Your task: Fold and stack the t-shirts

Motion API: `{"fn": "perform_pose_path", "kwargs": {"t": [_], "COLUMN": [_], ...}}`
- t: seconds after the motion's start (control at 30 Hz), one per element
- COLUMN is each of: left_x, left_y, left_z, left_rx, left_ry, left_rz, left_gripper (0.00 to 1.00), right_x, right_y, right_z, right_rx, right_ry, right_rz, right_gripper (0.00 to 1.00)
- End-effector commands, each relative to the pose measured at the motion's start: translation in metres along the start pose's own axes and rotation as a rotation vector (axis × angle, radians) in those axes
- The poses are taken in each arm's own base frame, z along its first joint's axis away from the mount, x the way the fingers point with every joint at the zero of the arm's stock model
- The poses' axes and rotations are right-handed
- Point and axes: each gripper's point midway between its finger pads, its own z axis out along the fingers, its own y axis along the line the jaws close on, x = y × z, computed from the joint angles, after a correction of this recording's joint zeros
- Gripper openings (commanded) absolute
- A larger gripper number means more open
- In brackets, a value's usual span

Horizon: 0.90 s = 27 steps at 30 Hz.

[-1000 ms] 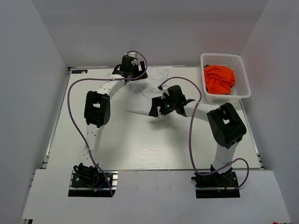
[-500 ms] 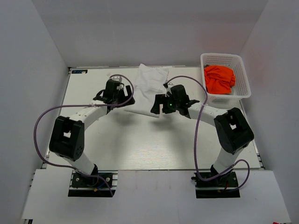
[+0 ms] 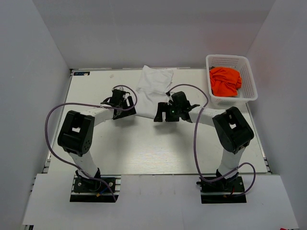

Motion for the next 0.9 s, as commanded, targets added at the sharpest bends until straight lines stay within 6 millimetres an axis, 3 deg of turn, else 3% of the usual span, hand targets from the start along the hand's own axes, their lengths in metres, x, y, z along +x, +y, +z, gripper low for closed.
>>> {"fn": "perform_pose_path", "kwargs": {"t": [0.0,0.17,0.23,0.33,0.47,0.53,0.57,0.6,0.63,0.67,0.73,0.87], "left_x": [-0.015,-0.003,0.001,0.011,0.036,0.039,0.045,0.056,0.056,0.062,0.06,0.065], "left_y": [-0.002,0.004,0.003,0.007,0.005,0.003,0.006,0.009,0.009,0.01,0.007,0.001], "left_z": [0.005,0.024,0.029,0.033,0.035,0.035,0.035,0.034,0.034,0.034,0.031,0.026], "left_rx": [-0.02,-0.052,-0.049,-0.058,-0.034,-0.014,-0.021,-0.021,-0.021,-0.02,-0.009,0.047], "left_ry": [-0.033,0.014,0.03,0.065,0.131,0.139,0.151,0.178,0.178,0.193,0.19,0.187], "left_rz": [-0.012,-0.015,-0.014,-0.011,0.0,-0.002,-0.01,-0.01,-0.01,-0.021,-0.034,-0.049], "left_gripper": [0.92,0.86,0.78,0.64,0.46,0.38,0.3,0.14,0.13,0.0,0.0,0.0], "right_x": [-0.014,-0.006,-0.011,-0.001,0.0,-0.001,0.003,0.004,0.004,0.009,0.004,-0.011], "right_y": [0.006,-0.003,-0.003,-0.008,-0.005,-0.006,-0.008,-0.012,-0.012,-0.016,-0.02,-0.026], "right_z": [0.002,0.013,0.016,0.018,0.02,0.018,0.019,0.018,0.018,0.017,0.019,0.023], "right_rx": [0.009,0.053,0.058,0.087,0.091,0.106,0.115,0.133,0.137,0.149,0.169,0.187], "right_ry": [-0.022,0.012,0.005,0.039,0.047,0.041,0.045,0.041,0.035,0.04,0.005,-0.062], "right_rz": [-0.01,0.0,-0.001,-0.001,-0.012,-0.014,-0.015,-0.015,-0.017,-0.015,-0.016,-0.054], "right_gripper": [0.9,0.9,0.89,0.87,0.76,0.66,0.62,0.52,0.48,0.4,0.21,0.15]}}
